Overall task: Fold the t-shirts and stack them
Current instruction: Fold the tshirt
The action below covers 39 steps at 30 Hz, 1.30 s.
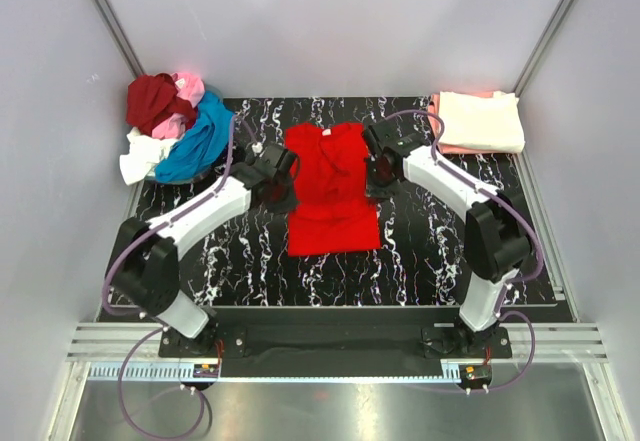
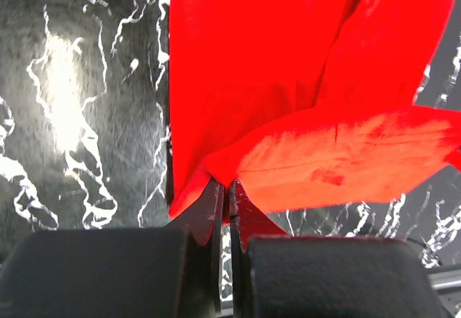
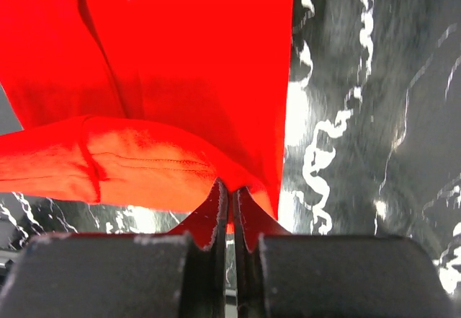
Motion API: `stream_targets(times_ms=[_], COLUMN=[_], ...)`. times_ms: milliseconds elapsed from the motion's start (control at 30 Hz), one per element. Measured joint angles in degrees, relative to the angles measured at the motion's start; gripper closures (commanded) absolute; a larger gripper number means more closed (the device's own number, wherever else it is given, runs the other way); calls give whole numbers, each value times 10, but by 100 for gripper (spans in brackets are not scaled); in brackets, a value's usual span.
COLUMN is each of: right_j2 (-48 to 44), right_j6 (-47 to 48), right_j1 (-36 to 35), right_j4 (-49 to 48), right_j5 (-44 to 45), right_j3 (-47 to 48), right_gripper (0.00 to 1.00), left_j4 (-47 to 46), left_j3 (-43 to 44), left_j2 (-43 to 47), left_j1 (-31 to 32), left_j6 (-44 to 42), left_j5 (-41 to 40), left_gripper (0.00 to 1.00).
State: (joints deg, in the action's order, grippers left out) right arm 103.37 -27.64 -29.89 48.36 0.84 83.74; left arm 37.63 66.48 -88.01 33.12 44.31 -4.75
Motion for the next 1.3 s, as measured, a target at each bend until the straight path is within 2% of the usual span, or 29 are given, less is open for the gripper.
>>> stream_targets(times_ms=[633,700,733,767,800,867,933,967,1000,1033,1100,1167,1300], right_j2=[159,168,175,181,186,196,207,212,216,217,218,215,177], right_j6=[45,48,50,52,55,60,65,69,73,74,76,78,73], right_j1=[56,61,63,64,65,66,70,72,76,79,87,95,105], right_j4=[2,5,10,12,15,17,27,33,37,41,51,55,54], right_j5=[-51,-55,-59,-62,-63,-64,-65,-65,-65,-64,-62,-55,-41], right_j3=[90,100,110,118,128,143,163,173,184,190,202,208,181], right_gripper=[100,94,86,83,80,60,38,35,33,31,29,28,29], left_j4=[-6,-9,-10,-9,-9,-9,-4,-2,0,1,3,4,20], left_j3=[81,83,84,85,86,91,100,104,108,109,111,111,107], left_j2=[-147,-162,-169,-173,-179,-188,-199,-205,-209,-209,-209,-205,-165], left_j1=[-50,-56,-58,-60,-62,-66,-72,-75,-78,-80,-84,-87,-88], left_j6=[-31,-33,-34,-34,-34,-37,-41,-41,-42,-43,-46,-49,-48], left_j5=[21,23,26,28,30,31,33,33,33,33,33,33,22], left_gripper=[100,99,98,94,81,63,48,43,36,23,12,5,5])
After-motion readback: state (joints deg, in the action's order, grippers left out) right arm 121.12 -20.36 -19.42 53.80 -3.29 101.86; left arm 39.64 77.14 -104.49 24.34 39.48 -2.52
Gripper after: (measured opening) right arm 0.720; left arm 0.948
